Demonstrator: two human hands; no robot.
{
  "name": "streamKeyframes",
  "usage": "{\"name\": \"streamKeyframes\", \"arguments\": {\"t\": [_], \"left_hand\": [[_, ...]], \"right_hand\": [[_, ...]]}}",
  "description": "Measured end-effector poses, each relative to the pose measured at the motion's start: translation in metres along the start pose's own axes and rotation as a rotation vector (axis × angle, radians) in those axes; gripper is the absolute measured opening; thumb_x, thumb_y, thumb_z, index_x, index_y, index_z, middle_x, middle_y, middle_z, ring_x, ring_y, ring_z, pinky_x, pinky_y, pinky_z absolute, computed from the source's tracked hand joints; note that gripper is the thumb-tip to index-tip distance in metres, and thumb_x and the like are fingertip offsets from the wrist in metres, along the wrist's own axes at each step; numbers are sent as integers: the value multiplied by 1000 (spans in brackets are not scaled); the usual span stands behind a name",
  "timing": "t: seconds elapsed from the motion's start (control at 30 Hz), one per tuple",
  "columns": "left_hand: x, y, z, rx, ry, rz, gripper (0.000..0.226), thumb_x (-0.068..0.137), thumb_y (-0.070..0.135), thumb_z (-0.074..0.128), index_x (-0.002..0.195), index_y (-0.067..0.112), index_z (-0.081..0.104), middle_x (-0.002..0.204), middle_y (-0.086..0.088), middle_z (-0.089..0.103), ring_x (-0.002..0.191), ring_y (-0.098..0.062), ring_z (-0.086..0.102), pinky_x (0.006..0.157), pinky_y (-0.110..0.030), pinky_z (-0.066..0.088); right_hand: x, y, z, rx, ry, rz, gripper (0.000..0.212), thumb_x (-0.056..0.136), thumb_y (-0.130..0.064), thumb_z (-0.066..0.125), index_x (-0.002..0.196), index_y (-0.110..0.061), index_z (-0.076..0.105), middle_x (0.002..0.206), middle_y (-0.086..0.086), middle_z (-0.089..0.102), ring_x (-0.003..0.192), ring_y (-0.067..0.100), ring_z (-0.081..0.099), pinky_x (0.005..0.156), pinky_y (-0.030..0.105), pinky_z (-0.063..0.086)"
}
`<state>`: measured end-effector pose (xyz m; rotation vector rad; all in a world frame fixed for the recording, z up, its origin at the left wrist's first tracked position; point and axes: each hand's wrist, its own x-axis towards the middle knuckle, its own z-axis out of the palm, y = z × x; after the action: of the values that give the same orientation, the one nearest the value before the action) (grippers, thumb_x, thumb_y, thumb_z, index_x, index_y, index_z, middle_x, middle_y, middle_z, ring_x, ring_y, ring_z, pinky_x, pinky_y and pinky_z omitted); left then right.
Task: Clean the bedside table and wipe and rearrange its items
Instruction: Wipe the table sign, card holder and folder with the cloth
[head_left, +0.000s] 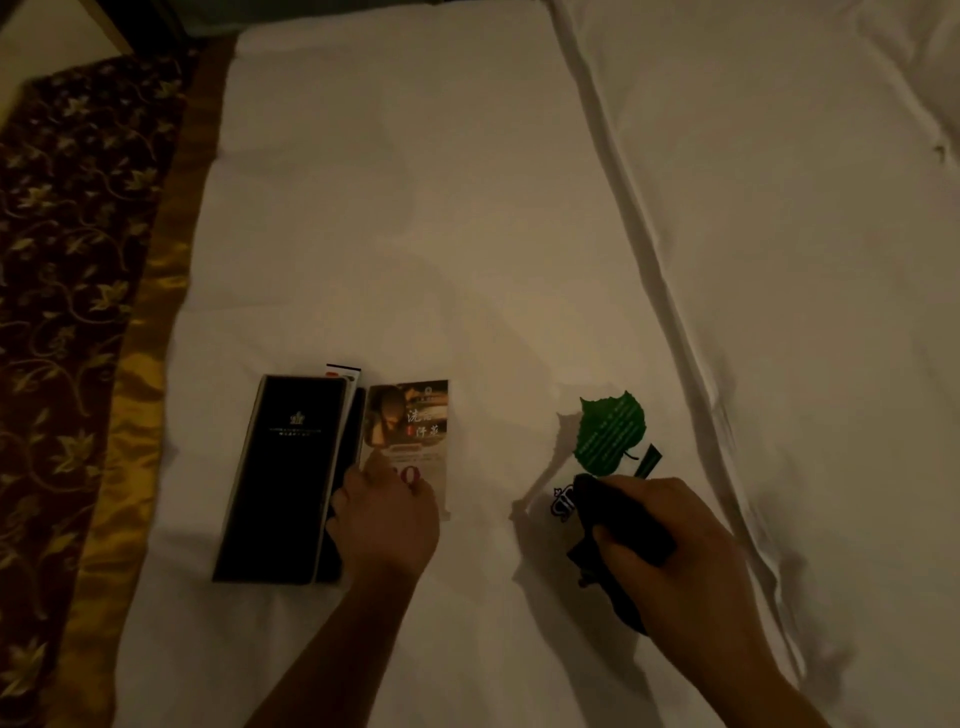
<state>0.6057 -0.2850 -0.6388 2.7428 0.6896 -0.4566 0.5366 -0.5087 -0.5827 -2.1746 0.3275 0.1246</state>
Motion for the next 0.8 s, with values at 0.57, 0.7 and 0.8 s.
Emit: {"name": "streamKeyframes", "arguments": {"t": [0.57,0.7,0.8], "left_hand": [[-18,-2,-34,-1220,-205,-14,23,99,12,54,95,19,76,86,-7,78,78,-27,75,56,-28,60],[-27,4,-55,-1283,-283,180,27,101,10,50,101,16,77,95,-12,78,86,-27,75,66,-27,59],[-25,3,-60,-1323,-283,165,26,99,13,51,101,15,77,96,-14,78,88,-29,75,67,-28,60]], "right_hand": [[34,-46,18,-231,-122,-333,42,74,-38,61,116,-41,63,103,-16,56,85,2,57,63,18,48],[35,-71,51,-464,-384,-577,41,82,-38,60,122,-46,57,113,-11,56,93,12,59,63,25,49],[26,-65,58,-496,-494,-592,37,85,-41,55,121,-43,58,114,-8,57,92,16,61,64,29,52]]}}
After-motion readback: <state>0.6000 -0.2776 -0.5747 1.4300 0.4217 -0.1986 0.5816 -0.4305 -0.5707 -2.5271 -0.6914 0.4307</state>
